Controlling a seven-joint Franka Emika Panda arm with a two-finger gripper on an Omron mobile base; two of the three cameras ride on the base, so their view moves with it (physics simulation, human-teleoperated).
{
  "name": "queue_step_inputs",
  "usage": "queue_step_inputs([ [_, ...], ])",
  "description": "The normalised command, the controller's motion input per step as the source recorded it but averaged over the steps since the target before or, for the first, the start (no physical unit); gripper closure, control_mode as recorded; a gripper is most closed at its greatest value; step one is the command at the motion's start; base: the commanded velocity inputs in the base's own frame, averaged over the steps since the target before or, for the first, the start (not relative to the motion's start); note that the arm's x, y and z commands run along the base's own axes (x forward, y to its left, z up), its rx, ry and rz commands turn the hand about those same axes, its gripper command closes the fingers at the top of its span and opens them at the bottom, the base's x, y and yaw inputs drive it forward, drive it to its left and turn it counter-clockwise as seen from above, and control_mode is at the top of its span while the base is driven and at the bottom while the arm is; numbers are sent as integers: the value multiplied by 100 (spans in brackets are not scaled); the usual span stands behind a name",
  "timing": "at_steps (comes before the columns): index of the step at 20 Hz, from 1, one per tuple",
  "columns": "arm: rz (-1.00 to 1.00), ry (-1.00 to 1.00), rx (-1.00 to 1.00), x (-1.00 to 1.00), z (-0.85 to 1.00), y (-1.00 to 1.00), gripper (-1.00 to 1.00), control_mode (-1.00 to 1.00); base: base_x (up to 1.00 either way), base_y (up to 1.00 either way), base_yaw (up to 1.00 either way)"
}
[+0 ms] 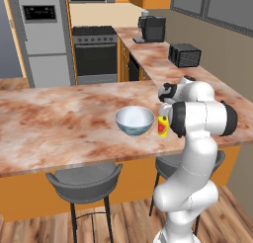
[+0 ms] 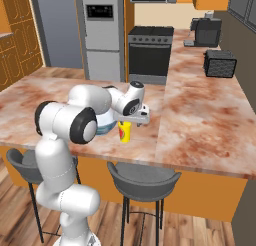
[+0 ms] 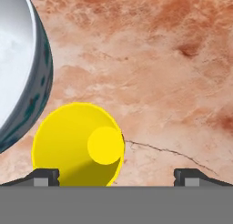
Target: Place the cup inside the bowl on the dining table and move the bowl to any counter.
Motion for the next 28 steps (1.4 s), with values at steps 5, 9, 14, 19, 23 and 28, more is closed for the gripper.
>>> queue_step_inputs([
  [5,3,0,0,0,-5,0,-100,-100,0,0,0],
  [9,3,0,0,1,-2,0,-100,-100,0,0,0],
  [14,3,0,0,4,-3,0,-100,-100,0,0,0],
  [19,3,0,0,5,-10,0,-100,-100,0,0,0],
  [23,3,0,0,4,-12,0,-100,-100,0,0,0],
  [28,3,0,0,3,-13,0,-100,-100,0,0,0],
])
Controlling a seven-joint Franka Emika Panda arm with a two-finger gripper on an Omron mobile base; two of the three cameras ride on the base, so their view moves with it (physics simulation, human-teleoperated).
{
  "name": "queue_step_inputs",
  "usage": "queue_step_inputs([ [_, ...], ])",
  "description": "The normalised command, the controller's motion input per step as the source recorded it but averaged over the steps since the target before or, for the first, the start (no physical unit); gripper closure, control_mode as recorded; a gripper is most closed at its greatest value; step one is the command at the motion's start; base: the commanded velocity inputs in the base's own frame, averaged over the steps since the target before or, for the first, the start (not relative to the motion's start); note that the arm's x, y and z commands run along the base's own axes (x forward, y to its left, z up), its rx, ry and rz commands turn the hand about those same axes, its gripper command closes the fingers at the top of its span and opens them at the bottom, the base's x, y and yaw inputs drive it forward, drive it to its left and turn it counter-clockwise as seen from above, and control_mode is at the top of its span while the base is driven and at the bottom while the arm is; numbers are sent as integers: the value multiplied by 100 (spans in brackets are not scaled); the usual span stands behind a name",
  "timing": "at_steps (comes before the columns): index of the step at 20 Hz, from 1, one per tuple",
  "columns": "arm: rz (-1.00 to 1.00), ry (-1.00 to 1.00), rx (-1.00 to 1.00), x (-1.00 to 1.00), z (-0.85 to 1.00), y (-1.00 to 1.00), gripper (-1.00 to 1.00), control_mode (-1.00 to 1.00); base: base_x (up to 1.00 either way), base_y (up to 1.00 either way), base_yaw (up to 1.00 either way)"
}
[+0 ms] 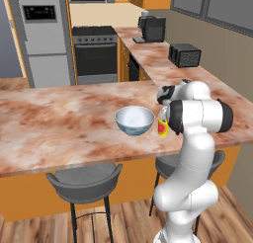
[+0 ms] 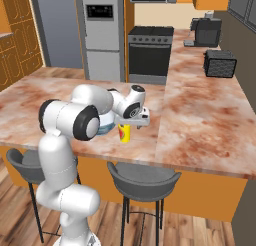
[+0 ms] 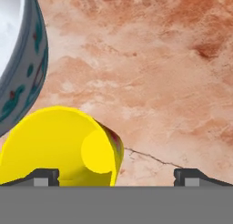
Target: Place the cup inside the bowl on the dining table and move the bowl to any counter.
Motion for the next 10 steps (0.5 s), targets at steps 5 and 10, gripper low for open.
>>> queue_step_inputs([
  [5,3,0,0,2,-12,0,-100,-100,0,0,0],
  [10,0,0,0,0,0,0,-100,-100,0,0,0],
])
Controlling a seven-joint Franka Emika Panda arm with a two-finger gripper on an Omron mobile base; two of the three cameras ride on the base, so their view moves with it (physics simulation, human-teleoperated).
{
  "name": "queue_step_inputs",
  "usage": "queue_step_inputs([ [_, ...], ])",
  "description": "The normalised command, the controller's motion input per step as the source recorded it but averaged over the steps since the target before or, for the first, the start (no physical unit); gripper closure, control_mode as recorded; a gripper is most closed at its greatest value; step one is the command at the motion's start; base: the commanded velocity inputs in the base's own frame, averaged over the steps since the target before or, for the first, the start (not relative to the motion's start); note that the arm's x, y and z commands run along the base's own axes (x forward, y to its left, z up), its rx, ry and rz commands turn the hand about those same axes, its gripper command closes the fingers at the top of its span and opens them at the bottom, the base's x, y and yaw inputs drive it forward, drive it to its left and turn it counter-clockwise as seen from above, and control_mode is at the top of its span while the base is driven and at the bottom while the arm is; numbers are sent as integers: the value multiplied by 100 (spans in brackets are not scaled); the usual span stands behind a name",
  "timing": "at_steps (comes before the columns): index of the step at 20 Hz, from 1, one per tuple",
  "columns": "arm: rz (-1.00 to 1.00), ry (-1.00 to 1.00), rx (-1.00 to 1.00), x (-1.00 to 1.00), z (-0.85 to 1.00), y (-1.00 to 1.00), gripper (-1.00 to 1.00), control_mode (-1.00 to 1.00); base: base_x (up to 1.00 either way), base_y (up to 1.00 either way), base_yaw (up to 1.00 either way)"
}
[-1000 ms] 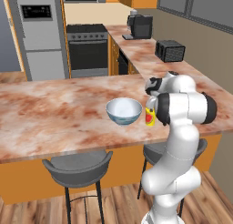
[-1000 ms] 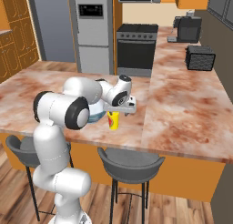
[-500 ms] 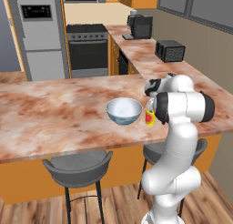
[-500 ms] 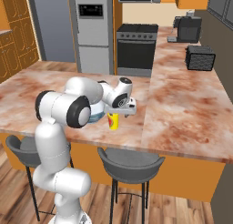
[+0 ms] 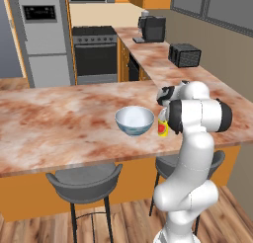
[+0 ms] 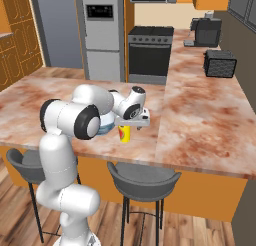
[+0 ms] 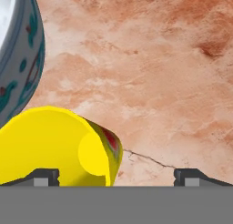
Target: Place the cup inside the bowl on the dining table and move the bowl to any counter.
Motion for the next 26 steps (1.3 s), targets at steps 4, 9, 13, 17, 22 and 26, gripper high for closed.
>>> queue_step_inputs([
  [4,0,0,0,0,0,0,-100,-100,0,0,0],
  [9,0,0,0,0,0,0,-100,-100,0,0,0],
  [13,0,0,0,0,0,0,100,-100,0,0,0],
  [17,0,0,0,0,0,0,100,-100,0,0,0],
  [22,0,0,0,0,0,0,100,-100,0,0,0],
  [26,0,0,0,0,1,0,100,-100,0,0,0],
])
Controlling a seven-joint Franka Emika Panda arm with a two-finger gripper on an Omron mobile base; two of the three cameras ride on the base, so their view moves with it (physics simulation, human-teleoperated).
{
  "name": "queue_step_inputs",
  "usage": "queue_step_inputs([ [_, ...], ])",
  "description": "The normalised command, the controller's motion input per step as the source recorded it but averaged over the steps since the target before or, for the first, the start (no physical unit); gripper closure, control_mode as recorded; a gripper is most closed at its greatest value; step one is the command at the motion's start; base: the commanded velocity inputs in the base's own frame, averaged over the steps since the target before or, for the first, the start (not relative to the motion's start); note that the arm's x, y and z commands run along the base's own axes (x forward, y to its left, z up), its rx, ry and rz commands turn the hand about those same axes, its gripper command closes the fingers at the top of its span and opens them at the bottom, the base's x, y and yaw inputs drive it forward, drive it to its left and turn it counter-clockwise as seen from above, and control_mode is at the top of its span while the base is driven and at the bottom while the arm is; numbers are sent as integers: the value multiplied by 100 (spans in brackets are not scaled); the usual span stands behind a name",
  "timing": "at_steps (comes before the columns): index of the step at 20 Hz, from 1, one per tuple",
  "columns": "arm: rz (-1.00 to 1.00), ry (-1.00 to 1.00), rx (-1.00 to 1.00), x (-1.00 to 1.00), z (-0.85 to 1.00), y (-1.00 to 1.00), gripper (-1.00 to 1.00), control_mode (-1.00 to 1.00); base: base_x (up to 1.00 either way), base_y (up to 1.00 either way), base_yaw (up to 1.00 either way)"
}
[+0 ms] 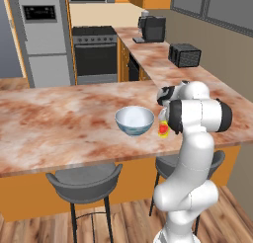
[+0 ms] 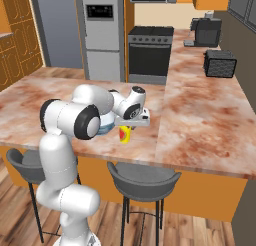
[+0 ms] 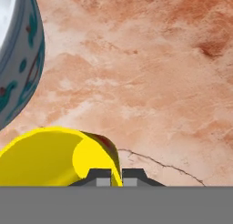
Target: Place the cup inside the bowl on the dining table and move the bowl to any counter.
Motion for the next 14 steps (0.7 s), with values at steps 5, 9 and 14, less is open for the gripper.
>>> queue_step_inputs([
  [5,0,0,0,0,38,-1,100,-100,0,0,0],
  [9,-2,3,0,0,58,0,100,-100,0,0,0],
  [14,-9,6,0,0,57,0,100,-100,0,0,0],
])
